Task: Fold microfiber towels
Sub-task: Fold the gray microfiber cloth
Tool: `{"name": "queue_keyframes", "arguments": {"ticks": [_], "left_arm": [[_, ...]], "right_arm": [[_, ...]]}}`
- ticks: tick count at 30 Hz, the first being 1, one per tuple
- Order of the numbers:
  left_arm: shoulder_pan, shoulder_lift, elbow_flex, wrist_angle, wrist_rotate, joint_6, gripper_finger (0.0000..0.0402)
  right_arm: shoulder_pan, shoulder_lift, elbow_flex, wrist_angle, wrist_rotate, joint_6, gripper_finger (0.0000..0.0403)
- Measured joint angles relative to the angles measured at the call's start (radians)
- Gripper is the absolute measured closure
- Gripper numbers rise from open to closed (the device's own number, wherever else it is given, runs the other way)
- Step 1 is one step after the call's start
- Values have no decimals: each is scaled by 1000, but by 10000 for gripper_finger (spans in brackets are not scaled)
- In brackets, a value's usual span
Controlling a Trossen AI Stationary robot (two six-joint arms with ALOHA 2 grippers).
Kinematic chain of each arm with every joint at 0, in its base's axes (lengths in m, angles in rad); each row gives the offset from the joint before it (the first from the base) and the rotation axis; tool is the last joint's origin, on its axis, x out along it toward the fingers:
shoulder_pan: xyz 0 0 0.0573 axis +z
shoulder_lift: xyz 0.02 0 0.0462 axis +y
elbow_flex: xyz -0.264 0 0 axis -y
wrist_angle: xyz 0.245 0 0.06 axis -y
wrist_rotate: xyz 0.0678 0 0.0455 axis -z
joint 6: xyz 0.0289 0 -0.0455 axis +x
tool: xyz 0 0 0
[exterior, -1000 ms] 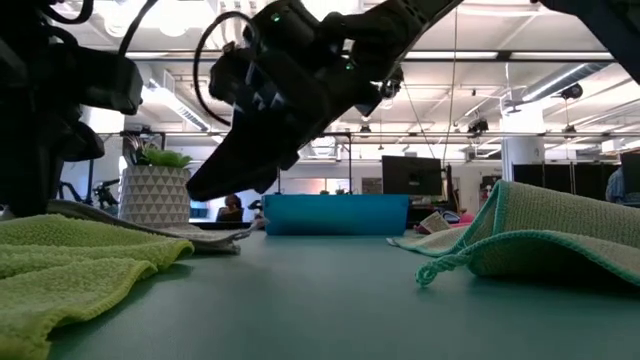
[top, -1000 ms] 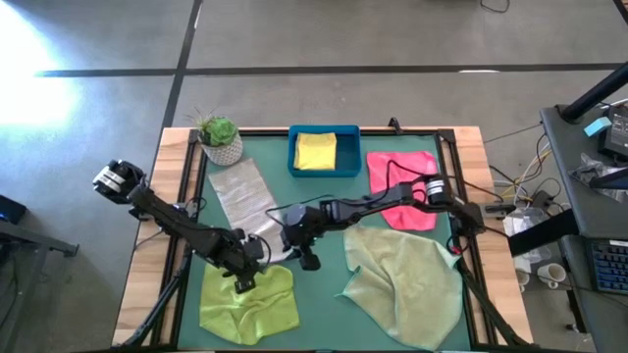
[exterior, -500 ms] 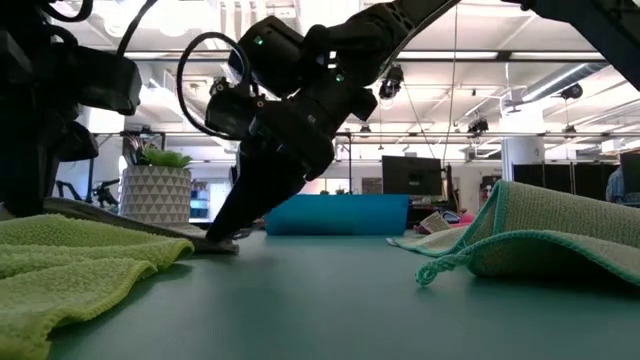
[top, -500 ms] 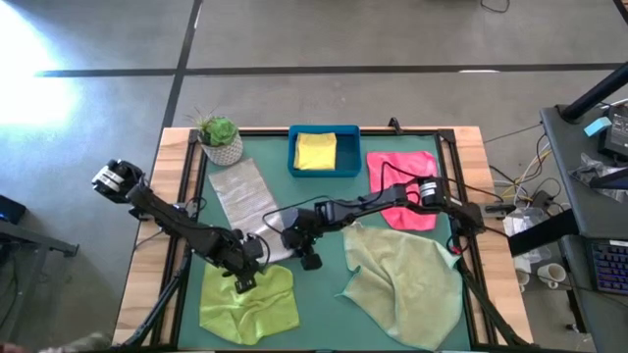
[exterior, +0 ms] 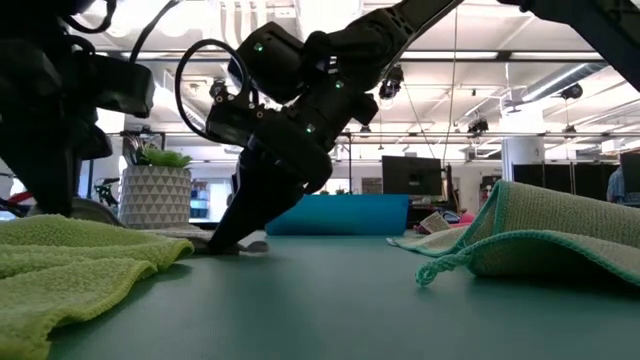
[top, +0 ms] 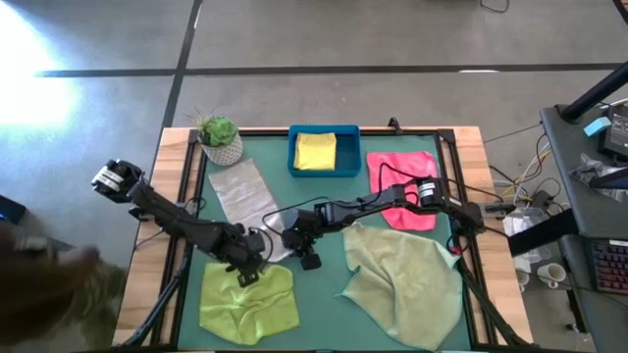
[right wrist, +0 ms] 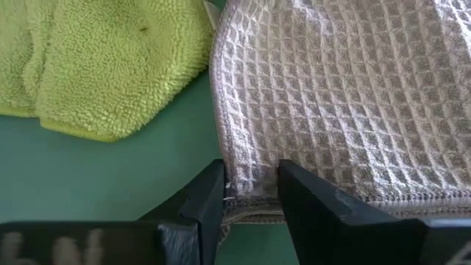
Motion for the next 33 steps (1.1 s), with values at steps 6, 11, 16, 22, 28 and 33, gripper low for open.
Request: {"name": "queue_keyframes", "arguments": {"ticks": [6, 11, 16, 22, 28, 33], "left_arm": [[28, 0, 0, 0, -1, 27, 401], [40, 0, 0, 0, -1, 31, 401], [40, 0, -1, -1, 0, 34, 401], [40, -44, 15, -22, 9, 68, 401], [39, -121, 45, -27, 74, 83, 401], [37, -133, 97, -29, 140, 106, 401]], "right_arm": [[0, 19, 1, -6, 1, 42, 312], [0, 19, 2, -18, 27, 46, 375], [0, -1, 0, -22, 34, 92, 390], [11, -74, -8, -120, 42, 180, 391], [41, -172, -6, -212, 72, 255, 391], [77, -234, -6, -228, 90, 284, 392]]}}
